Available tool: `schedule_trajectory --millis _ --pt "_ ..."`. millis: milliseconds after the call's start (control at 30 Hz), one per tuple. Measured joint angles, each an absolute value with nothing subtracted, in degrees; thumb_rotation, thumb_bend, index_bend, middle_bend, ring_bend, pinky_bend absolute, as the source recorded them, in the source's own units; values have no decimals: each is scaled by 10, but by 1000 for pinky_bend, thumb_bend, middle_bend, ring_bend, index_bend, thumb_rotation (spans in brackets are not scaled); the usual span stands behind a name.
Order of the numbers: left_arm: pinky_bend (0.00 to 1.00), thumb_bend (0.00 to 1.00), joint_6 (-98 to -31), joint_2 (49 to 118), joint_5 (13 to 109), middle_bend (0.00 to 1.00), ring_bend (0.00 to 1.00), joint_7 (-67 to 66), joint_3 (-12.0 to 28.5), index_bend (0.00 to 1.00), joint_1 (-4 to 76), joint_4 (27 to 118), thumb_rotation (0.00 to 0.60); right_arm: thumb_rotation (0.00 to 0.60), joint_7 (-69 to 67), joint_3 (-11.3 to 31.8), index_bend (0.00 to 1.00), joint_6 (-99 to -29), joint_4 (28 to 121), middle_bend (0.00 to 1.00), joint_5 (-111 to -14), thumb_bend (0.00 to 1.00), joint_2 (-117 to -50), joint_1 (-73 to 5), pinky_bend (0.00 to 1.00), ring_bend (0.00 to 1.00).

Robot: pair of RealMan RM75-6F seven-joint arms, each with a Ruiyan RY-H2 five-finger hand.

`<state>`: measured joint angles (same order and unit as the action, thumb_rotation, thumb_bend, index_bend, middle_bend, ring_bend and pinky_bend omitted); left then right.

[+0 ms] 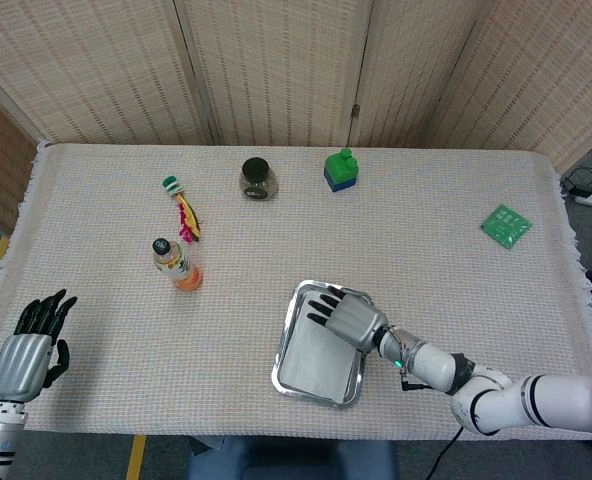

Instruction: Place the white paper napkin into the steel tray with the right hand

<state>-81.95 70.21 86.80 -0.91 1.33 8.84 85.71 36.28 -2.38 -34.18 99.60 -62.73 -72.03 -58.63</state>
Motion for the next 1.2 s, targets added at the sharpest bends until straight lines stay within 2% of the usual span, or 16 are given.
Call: schedule_trajectory --millis 267,533,600,667,733,767,833,933,1000,1200 --pt "0 863 -822 702 873 0 0 -13 11 87 87 861 600 600 435 -52 0 -394 986 0 -617 292 -729 -587 0 0" --pt "0 863 -827 700 877 0 0 -4 11 87 86 861 600 600 400 -50 0 -419 982 2 -649 292 -736 -573 0 0" --pt "0 863 -829 699 878 0 0 0 11 87 86 861 600 600 360 -49 0 -421 994 87 -669 292 -721 -565 0 7" --pt "11 863 -828 699 877 0 0 2 11 87 86 861 600 600 312 -49 0 -423 1009 266 -697 292 -699 -557 25 105" --pt "27 863 -827 699 879 0 0 3 11 86 86 861 600 600 270 -51 0 -425 1020 429 -729 293 -677 -549 150 248" --pt "25 863 -828 699 881 0 0 2 11 86 87 861 600 600 244 -54 0 -428 1026 533 -753 293 -664 -542 288 346" --pt "7 863 -832 702 885 0 0 0 11 90 87 861 600 600 203 -63 0 -435 1032 671 -798 311 -643 -528 474 469" --pt "0 863 -840 709 889 0 0 -10 12 102 86 858 600 600 155 -80 0 -445 1037 946 -851 440 -619 -508 813 746" --pt "0 863 -846 715 895 0 0 -18 12 102 86 856 600 600 131 -95 0 -444 1043 1000 -875 465 -598 -497 916 840" --pt "0 863 -846 719 898 0 0 -22 11 102 86 855 600 600 129 -113 0 -401 1067 1000 -873 507 -572 -491 990 912"
